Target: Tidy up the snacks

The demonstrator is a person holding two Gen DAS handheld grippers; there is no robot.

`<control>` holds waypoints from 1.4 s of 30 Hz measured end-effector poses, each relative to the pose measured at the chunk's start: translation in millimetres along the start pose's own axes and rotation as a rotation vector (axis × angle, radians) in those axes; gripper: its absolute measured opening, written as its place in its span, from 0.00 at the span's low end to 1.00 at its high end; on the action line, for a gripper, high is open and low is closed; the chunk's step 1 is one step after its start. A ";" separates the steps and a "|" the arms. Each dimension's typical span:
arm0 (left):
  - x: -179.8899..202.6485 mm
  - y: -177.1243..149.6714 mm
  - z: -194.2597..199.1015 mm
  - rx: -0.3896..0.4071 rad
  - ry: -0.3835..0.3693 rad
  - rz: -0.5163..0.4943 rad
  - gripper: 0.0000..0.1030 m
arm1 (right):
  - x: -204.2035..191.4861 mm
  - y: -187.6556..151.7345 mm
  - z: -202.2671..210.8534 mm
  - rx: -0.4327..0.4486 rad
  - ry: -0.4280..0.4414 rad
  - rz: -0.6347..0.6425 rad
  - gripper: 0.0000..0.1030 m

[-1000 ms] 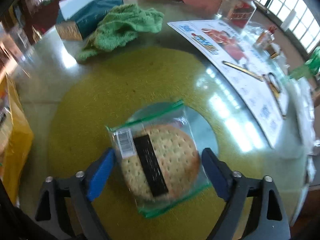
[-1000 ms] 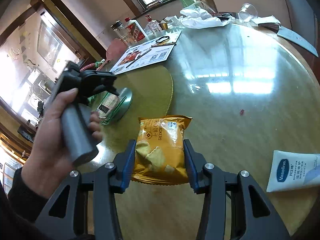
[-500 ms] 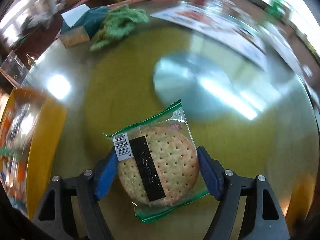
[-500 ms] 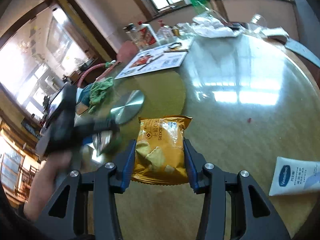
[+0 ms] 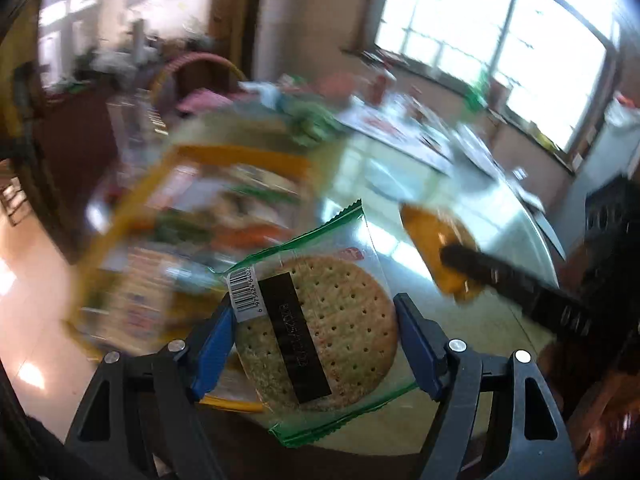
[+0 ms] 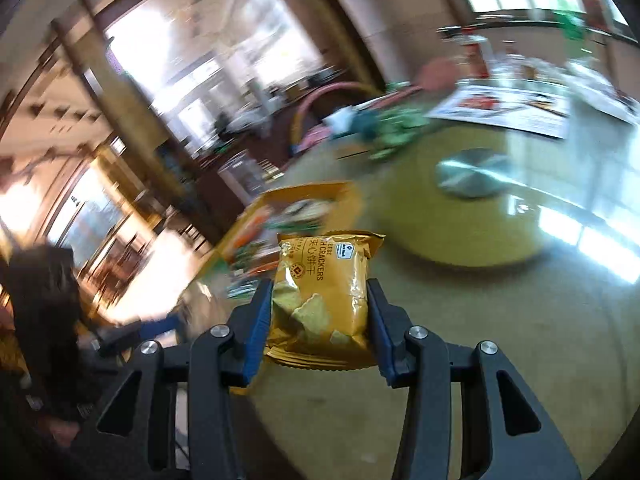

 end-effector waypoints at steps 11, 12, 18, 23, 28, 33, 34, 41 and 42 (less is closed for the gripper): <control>-136.4 20.6 -6.2 0.018 0.032 0.128 0.74 | -112.6 -10.1 -109.8 -0.170 -0.036 0.186 0.45; -140.5 20.2 -9.4 0.009 0.026 0.128 0.74 | -114.0 -6.1 -118.5 -0.173 -0.053 0.187 0.45; -151.3 14.3 -33.8 -0.054 -0.013 0.091 0.74 | -114.8 0.2 -150.4 -0.204 -0.124 0.186 0.45; -150.2 12.8 -46.0 -0.098 -0.022 0.035 0.75 | -116.9 -0.1 -161.1 -0.202 -0.147 0.189 0.46; -148.1 1.5 -58.7 -0.146 0.013 -0.016 0.76 | -115.4 4.4 -160.9 -0.161 -0.158 0.160 0.52; -134.6 8.2 -21.3 0.061 0.062 -0.082 0.87 | -121.0 10.0 -140.3 -0.096 -0.120 0.142 0.74; -135.7 8.5 -18.9 0.094 0.080 -0.081 0.88 | -121.8 11.8 -132.7 -0.072 -0.120 0.144 0.79; -133.5 2.1 -8.4 0.077 0.177 -0.107 0.88 | -120.5 6.6 -105.8 -0.046 -0.102 0.117 0.80; -133.7 -0.1 -8.6 0.056 0.170 -0.089 0.88 | -118.7 4.1 -102.7 -0.047 -0.104 0.110 0.80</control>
Point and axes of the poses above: each gripper's, at about its wrist camera, not at the fingertips, and z roughly against the way its jaws point, x to its right, y to its top, the point moved 10 cm from there along -z, roughly the way its jaws point, and after that the axes turned 10 degrees about -y, right-handed, at the moved point
